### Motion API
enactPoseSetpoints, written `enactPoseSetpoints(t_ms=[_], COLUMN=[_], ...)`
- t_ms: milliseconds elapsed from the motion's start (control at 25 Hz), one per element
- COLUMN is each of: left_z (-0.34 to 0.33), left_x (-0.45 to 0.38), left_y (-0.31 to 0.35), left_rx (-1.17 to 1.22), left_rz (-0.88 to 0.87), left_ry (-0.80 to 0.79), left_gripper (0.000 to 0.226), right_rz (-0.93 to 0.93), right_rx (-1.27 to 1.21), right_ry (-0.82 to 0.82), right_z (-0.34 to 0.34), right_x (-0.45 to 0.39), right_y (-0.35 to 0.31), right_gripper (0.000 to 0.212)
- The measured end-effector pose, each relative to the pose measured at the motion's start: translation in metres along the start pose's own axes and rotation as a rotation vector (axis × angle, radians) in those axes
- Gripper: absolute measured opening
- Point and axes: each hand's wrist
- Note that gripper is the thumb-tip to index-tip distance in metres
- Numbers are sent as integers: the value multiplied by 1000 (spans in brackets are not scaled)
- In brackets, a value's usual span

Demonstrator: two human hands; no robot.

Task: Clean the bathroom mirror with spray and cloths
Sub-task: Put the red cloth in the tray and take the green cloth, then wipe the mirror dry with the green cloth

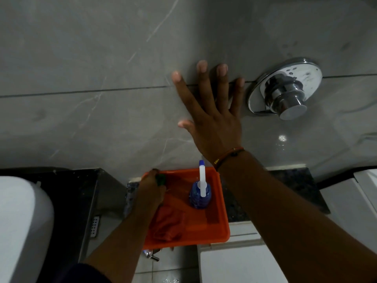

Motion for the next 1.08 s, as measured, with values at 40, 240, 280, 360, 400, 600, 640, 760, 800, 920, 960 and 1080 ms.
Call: enactPoseSetpoints(t_ms=[40,240,280,360,400,600,640,760,800,920,960,1080], left_z=[17,147,175,238,265,420,451,540,565,628,642,659], left_x=[4,68,83,110,120,155,159,165,167,173,174,183], left_y=[6,34,43,69,84,180,203,286,316,420,454,536], left_rx=[204,1427,1566,1761,1834,1832,1781,1662,1587,1154,973,390], left_rz=[71,279,236,87,38,-389,-490,-840,-951,-1258,-1308,-1411], left_ry=[62,17,18,83,114,154,166,324,418,697,788,947], left_gripper=[31,46,50,55,58,56,50,34,34,50,58,72], right_rz=[-9,-15,-28,-67,-78,91,107,125,126,106,94,62], right_rx=[-10,-25,-42,-84,-82,6,9,15,13,30,39,43], right_ry=[-12,17,35,95,128,335,344,382,401,461,450,393], right_z=[2,22,26,44,56,144,166,229,246,299,313,333], right_x=[1,-24,-41,-87,-110,-254,-286,-373,-395,-462,-480,-508], right_y=[-1,-23,-32,-61,-75,-143,-151,-167,-170,-170,-167,-160], right_gripper=[113,95,89,82,82,91,88,87,88,85,85,83])
Point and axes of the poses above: each hand's wrist, its own x-axis away from the middle knuckle, its own z-axis out of the back of the hand, y = z × x, and after that the axes turned 8 degrees about x, right-handed
